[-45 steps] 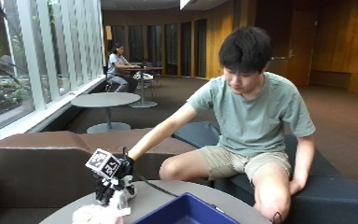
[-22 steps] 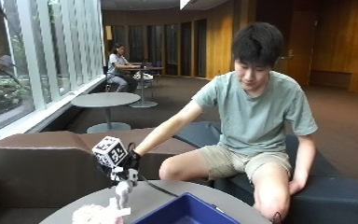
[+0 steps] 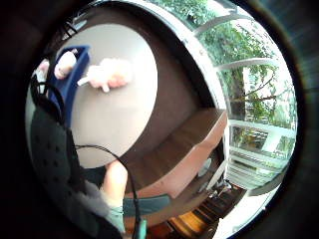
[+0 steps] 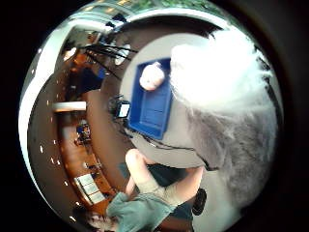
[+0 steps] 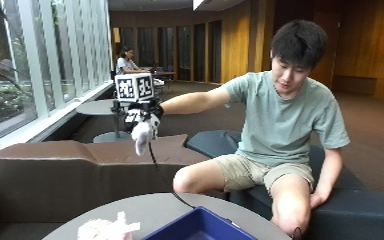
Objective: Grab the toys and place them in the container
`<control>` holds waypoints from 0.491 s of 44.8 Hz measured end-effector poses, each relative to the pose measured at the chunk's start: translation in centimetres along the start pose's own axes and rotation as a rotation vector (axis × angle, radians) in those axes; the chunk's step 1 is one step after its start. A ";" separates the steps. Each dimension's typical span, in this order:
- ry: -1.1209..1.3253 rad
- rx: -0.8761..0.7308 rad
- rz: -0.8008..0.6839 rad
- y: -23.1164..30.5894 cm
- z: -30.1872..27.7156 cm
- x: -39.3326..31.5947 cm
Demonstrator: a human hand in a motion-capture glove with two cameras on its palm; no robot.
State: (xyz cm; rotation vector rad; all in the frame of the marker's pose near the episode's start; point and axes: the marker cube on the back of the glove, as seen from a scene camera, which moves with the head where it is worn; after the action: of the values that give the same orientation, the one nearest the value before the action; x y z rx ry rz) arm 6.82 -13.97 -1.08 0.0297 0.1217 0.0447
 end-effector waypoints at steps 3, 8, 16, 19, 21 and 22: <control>0.013 0.041 -0.029 -0.1 -2.9 -2.9; 0.060 0.096 -0.075 -1.9 -5.7 -8.6; 0.128 0.091 -0.146 -3.8 -5.2 -16.2; 0.123 0.091 -0.170 -4.2 -4.4 -18.5; 0.115 0.097 -0.185 -4.5 -3.8 -19.9; 0.110 0.101 -0.190 -4.7 -3.6 -20.6</control>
State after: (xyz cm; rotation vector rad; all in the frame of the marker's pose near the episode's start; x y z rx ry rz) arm -13.81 -19.50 -2.29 0.1168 0.2364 -0.1494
